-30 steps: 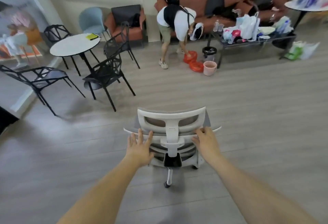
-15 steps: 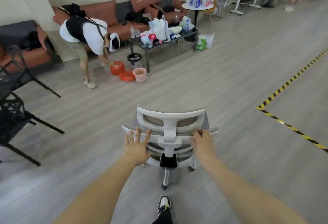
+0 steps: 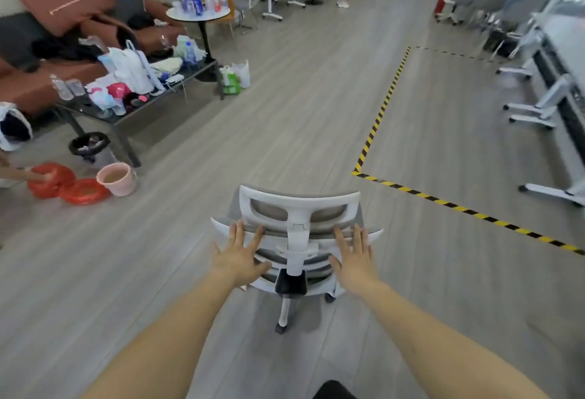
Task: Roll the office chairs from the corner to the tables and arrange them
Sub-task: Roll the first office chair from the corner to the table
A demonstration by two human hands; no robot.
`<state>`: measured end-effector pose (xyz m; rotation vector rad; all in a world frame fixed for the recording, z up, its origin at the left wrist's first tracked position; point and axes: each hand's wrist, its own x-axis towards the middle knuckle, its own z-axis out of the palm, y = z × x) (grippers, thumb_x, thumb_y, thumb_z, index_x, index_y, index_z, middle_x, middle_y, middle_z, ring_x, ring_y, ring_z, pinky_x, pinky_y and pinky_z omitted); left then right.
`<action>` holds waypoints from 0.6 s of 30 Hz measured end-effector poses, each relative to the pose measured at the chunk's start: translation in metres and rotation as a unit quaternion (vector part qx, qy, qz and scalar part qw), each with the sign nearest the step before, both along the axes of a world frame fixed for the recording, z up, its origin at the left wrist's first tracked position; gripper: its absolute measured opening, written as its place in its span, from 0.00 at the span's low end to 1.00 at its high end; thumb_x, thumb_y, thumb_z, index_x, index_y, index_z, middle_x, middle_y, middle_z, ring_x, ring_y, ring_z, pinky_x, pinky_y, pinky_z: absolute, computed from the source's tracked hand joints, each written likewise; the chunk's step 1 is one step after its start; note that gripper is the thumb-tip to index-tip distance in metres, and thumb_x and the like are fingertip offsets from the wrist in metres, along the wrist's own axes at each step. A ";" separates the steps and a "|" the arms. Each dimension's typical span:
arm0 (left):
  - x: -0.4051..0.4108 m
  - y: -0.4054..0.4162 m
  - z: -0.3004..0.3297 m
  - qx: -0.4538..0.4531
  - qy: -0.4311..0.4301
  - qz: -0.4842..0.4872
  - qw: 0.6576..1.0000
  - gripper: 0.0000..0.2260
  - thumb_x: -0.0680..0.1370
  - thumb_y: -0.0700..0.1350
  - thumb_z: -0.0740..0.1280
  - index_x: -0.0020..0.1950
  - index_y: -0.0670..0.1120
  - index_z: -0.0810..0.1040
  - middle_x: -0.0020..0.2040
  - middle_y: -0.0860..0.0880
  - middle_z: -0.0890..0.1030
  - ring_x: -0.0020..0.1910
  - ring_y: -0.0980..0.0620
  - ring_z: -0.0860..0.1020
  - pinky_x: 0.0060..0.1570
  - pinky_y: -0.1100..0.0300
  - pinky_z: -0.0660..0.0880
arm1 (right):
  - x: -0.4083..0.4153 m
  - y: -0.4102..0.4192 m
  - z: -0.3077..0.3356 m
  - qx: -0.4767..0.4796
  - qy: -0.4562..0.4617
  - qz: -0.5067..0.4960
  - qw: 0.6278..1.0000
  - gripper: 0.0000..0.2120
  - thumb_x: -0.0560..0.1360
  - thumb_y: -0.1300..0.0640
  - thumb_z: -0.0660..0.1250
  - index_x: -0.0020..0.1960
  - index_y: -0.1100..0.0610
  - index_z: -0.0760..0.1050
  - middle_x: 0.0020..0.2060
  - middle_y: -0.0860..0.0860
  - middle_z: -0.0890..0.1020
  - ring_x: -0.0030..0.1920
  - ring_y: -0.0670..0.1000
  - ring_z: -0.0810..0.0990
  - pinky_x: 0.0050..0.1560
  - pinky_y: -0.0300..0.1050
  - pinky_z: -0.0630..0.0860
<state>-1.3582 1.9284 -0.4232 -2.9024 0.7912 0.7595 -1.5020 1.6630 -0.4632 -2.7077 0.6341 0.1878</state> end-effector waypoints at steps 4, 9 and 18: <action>0.067 -0.080 0.000 -0.003 -0.005 -0.050 0.999 0.40 0.79 0.73 0.53 0.82 0.62 0.32 0.82 0.42 0.31 0.81 0.44 0.30 0.74 0.27 0.47 | 0.046 -0.071 -0.003 0.022 0.011 -0.046 0.999 0.33 0.86 0.41 0.52 0.83 0.40 0.36 0.81 0.55 0.29 0.80 0.60 0.27 0.81 0.59 0.42; 0.147 -0.185 -0.002 -0.001 0.006 -0.095 0.995 0.43 0.76 0.76 0.52 0.81 0.63 0.32 0.82 0.44 0.30 0.81 0.45 0.30 0.75 0.28 0.49 | 0.103 -0.162 -0.008 0.024 0.025 -0.083 0.996 0.33 0.86 0.40 0.52 0.84 0.41 0.37 0.81 0.56 0.30 0.80 0.61 0.26 0.81 0.61 0.40; 0.288 -0.393 0.018 0.044 0.041 -0.128 0.990 0.44 0.76 0.77 0.53 0.81 0.63 0.31 0.83 0.43 0.31 0.82 0.45 0.32 0.77 0.29 0.47 | 0.230 -0.359 0.010 0.036 0.099 -0.090 0.990 0.33 0.85 0.37 0.46 0.81 0.39 0.30 0.81 0.56 0.29 0.79 0.60 0.26 0.80 0.63 0.37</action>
